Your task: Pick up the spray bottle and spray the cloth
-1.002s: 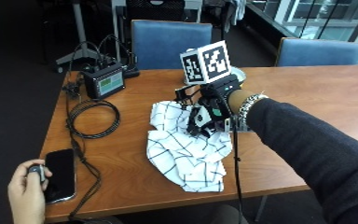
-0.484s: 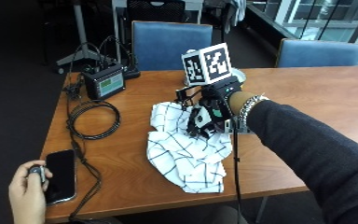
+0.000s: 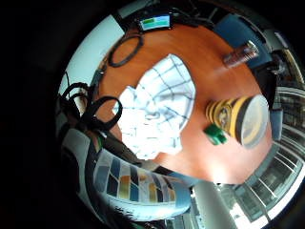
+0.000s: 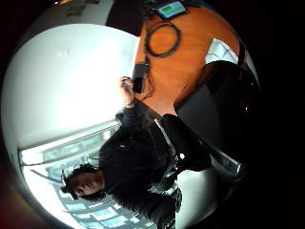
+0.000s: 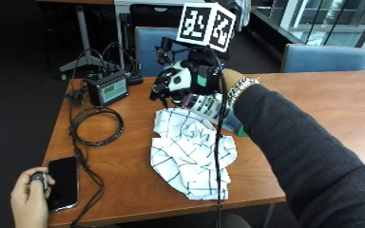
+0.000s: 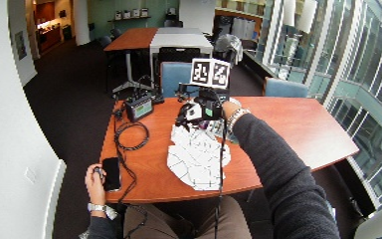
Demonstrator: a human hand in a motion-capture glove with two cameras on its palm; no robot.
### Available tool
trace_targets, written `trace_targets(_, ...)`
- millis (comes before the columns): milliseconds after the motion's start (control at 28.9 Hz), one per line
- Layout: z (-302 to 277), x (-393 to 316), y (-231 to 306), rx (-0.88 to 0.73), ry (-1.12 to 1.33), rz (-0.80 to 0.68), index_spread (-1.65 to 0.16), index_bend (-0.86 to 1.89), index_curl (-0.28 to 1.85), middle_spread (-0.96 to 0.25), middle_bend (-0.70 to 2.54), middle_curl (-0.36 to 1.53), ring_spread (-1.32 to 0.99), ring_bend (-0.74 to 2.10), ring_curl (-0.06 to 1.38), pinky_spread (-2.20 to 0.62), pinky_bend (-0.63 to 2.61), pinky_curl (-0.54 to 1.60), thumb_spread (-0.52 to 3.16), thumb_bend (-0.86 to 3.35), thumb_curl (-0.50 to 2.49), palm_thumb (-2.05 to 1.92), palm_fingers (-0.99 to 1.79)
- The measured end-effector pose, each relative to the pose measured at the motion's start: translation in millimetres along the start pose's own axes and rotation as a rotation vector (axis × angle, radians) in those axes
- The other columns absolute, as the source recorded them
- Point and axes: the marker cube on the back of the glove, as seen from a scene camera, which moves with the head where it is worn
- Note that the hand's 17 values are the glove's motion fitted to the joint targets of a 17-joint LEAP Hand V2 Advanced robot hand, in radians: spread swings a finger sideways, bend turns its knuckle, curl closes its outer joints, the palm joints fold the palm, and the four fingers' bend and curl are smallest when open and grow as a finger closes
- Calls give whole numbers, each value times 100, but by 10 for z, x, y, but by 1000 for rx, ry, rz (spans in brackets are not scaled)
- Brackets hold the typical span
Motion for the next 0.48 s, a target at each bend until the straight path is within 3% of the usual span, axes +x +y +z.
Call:
trace_targets(242, 80, -441, -249, 234, -371, -221, -27, 15, 39, -23, 75, 50, -22, 68, 42, -30, 46, 38, 110, -2, 30, 56, 135)
trace_targets(484, 351, -731, -392, 497, -576, -296, -27, 15, 39, -23, 75, 50, -22, 68, 42, -30, 46, 38, 109, -2, 30, 56, 135)
